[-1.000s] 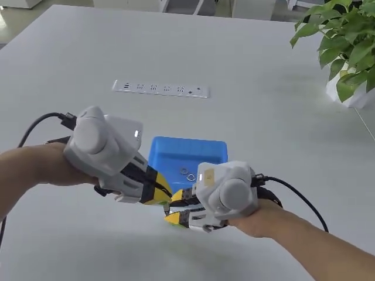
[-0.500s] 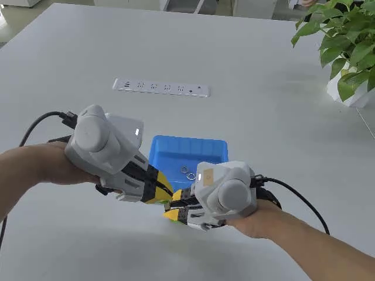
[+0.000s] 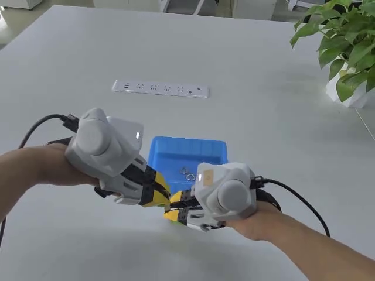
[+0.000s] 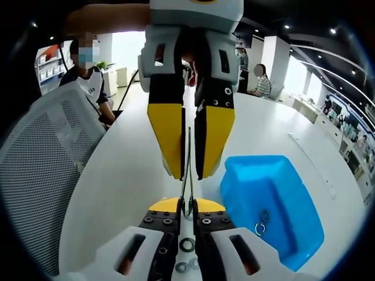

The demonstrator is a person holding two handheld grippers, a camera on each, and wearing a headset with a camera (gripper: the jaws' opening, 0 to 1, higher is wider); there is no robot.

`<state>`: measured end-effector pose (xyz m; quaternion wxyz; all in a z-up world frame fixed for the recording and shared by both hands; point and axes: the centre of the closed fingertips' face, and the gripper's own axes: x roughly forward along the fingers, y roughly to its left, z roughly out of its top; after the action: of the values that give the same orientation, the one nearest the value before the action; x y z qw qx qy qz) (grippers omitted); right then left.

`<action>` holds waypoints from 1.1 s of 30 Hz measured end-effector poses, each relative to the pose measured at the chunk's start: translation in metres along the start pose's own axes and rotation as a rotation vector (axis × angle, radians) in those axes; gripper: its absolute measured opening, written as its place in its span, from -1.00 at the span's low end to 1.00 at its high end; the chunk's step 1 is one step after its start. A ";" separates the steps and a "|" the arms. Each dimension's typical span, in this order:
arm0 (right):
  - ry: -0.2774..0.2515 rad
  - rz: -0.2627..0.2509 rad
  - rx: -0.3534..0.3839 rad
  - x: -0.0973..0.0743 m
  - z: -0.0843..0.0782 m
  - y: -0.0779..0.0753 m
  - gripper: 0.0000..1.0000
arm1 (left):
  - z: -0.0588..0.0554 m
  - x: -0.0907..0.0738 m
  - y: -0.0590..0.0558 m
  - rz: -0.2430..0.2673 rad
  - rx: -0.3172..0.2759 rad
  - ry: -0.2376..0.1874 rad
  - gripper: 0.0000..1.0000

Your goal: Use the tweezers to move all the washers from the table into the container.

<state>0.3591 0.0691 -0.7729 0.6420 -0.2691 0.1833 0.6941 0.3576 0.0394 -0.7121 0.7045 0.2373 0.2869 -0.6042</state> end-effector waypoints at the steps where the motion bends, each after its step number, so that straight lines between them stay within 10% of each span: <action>1: 0.000 -0.001 0.001 0.000 0.000 0.000 -0.84 | 0.001 -0.001 0.000 0.003 0.000 -0.003 -0.76; 33: -0.014 -0.003 0.003 -0.010 0.019 -0.004 -0.84 | -0.002 -0.042 -0.007 0.125 -0.188 -0.120 0.42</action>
<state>0.3607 0.0726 -0.7516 0.6446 -0.2635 0.1795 0.6949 0.3462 0.0700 -0.6841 0.7760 0.1510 0.2843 -0.5424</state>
